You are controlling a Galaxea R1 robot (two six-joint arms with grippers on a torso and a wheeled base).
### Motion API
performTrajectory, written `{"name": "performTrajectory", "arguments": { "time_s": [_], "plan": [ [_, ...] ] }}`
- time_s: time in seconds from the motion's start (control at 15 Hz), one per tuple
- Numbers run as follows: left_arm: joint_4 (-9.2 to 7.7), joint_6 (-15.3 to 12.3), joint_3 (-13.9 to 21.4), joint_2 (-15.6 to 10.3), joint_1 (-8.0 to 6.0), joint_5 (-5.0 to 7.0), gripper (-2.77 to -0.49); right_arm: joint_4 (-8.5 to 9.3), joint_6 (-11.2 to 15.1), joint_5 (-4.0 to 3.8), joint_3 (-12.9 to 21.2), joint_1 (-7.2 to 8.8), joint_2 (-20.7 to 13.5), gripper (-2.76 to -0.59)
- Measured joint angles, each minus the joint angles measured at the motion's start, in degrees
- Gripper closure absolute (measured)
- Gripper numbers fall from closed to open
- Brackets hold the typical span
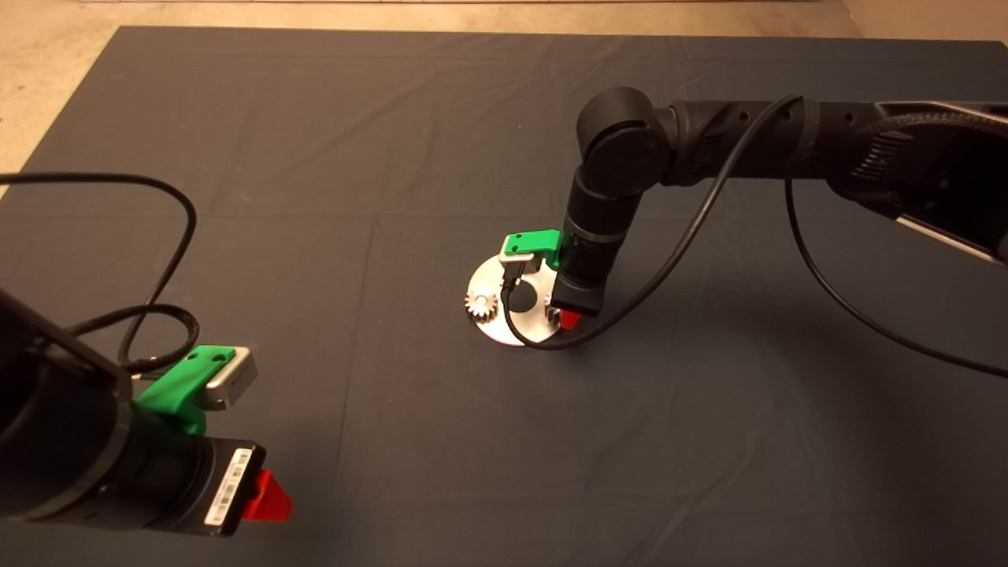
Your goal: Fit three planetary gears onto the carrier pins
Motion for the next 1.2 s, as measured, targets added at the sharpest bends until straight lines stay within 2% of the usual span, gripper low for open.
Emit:
{"name": "performTrajectory", "arguments": {
  "time_s": [0.2,0.4,0.6,0.73,0.93,1.2],
  "plan": [
    [-0.02,0.0,0.0,0.0,0.45,0.0,-2.17,-2.2,0.2,0.0,0.4,-0.02,0.0,-0.94],
    [-0.02,0.0,0.0,0.0,0.61,0.0,-2.17,-3.35,0.7,0.0,1.9,-0.32,-0.2,-0.94],
    [0.0,0.0,0.0,0.0,0.68,0.0,-2.17,-3.8,1.5,0.04,3.0,-0.32,-0.2,-0.94],
    [0.0,0.0,0.0,0.0,1.49,0.0,-2.17,-3.91,1.9,0.0,3.6,-0.29,-0.2,-0.94],
    [0.0,0.0,0.0,0.0,1.74,0.0,-2.17,-4.1,2.2,0.01,4.0,-0.29,-0.2,-0.94],
    [0.0,0.0,0.0,0.0,1.9,-0.02,-2.17,-5.68,2.6,0.0,4.0,-0.32,-0.6,-0.94]
  ]
}}
